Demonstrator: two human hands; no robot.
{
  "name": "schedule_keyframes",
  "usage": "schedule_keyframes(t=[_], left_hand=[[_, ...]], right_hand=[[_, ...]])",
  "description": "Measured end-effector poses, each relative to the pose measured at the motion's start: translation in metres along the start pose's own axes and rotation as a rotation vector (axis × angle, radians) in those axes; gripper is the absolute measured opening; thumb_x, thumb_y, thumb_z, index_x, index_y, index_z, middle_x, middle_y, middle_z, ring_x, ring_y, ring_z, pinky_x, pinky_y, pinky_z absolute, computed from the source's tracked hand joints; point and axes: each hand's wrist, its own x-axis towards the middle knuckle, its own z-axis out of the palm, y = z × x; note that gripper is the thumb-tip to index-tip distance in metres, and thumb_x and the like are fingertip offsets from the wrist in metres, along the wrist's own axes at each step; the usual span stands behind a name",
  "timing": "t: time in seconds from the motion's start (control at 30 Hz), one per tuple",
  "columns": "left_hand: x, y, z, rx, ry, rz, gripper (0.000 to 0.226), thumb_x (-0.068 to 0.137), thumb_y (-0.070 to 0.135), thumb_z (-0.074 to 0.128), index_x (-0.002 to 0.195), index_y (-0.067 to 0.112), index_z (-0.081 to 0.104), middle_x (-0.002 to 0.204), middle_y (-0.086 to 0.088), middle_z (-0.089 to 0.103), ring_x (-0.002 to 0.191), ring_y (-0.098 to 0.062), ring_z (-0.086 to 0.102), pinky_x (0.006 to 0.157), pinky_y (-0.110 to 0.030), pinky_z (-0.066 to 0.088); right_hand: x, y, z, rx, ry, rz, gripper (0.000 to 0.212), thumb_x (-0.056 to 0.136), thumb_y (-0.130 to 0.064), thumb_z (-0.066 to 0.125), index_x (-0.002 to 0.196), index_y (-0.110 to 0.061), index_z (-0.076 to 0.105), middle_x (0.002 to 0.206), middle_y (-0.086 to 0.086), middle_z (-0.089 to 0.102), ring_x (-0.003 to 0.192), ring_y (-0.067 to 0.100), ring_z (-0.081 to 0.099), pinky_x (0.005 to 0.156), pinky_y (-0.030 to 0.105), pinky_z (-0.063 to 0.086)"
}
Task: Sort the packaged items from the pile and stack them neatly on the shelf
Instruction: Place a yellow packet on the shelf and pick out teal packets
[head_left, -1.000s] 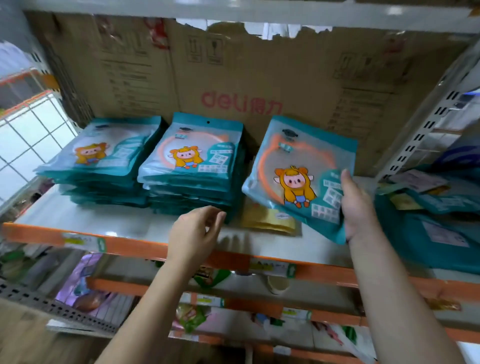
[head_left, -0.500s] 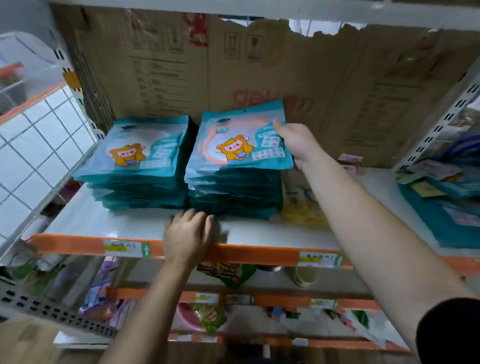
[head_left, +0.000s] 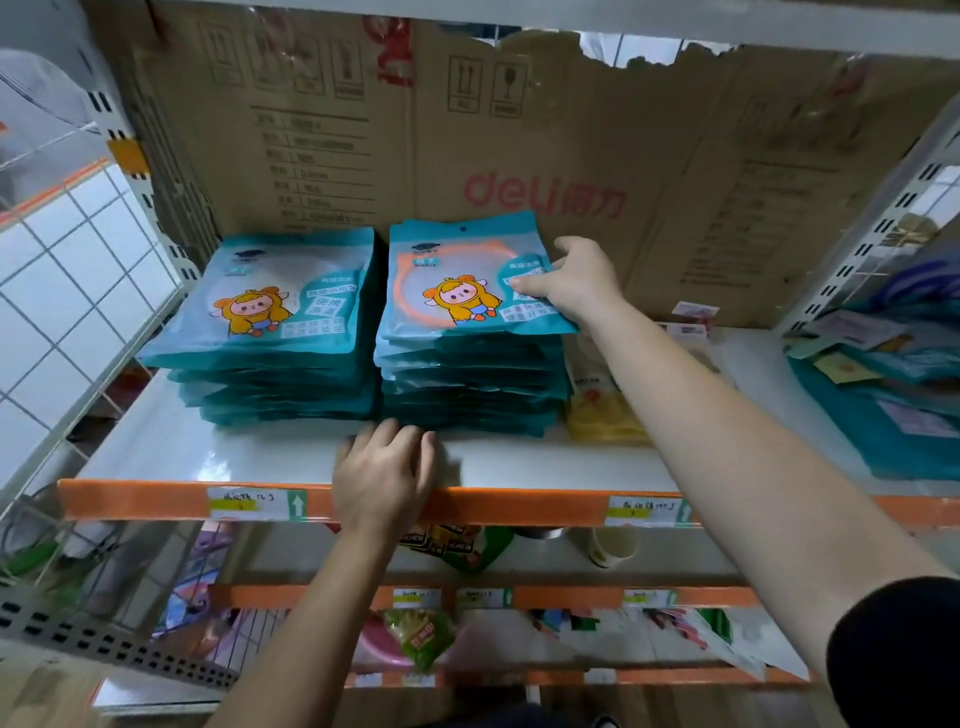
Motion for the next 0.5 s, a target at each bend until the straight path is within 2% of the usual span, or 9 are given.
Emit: schedule_keyframes(t=[0.1,0.23,0.3,0.5], left_hand=[[0.0,0.0,-0.001,-0.004,0.0,0.004,0.038,0.094,0.037,0.041,0.078,0.017,0.069,0.076,-0.003,0.065,0.071,-0.026,0.06,0.066,-0.034,0.042],[0.0,0.0,0.0,-0.014,-0.01,-0.005,0.039,0.095,0.037,0.041,0.08,0.016,0.07,0.078,-0.003,0.066,0.072,-0.026,0.06,0.067,-0.034,0.043],[-0.001,0.001,0.0,-0.016,-0.007,-0.007,0.04,0.095,0.037,0.04,0.08,0.016,0.071,0.078,-0.004,0.067,0.073,-0.027,0.061,0.068,-0.035,0.044],[0.0,0.0,0.0,-0.016,-0.01,-0.013,0.04,0.095,0.037,0.04,0.08,0.016,0.071,0.079,-0.004,0.066,0.073,-0.028,0.061,0.068,-0.035,0.044]], right_hand=[[-0.002,0.0,0.003,-0.009,0.061,-0.023,0.062,0.079,-0.022,0.081,0.131,-0.008,0.05,0.099,-0.003,0.052,0.087,0.013,0.06,0.065,0.023,0.051],[-0.002,0.0,0.009,-0.02,0.109,-0.021,0.061,0.079,-0.026,0.08,0.13,-0.009,0.05,0.12,0.004,0.06,0.084,0.009,0.056,0.057,0.017,0.045],[-0.003,0.001,0.011,-0.028,0.128,-0.029,0.061,0.08,-0.027,0.08,0.13,-0.009,0.05,0.124,0.006,0.06,0.083,0.008,0.053,0.053,0.015,0.042],[-0.001,0.004,0.014,-0.034,0.162,-0.048,0.06,0.079,-0.028,0.081,0.128,-0.011,0.052,0.122,0.005,0.062,0.088,0.011,0.059,0.063,0.02,0.048]])
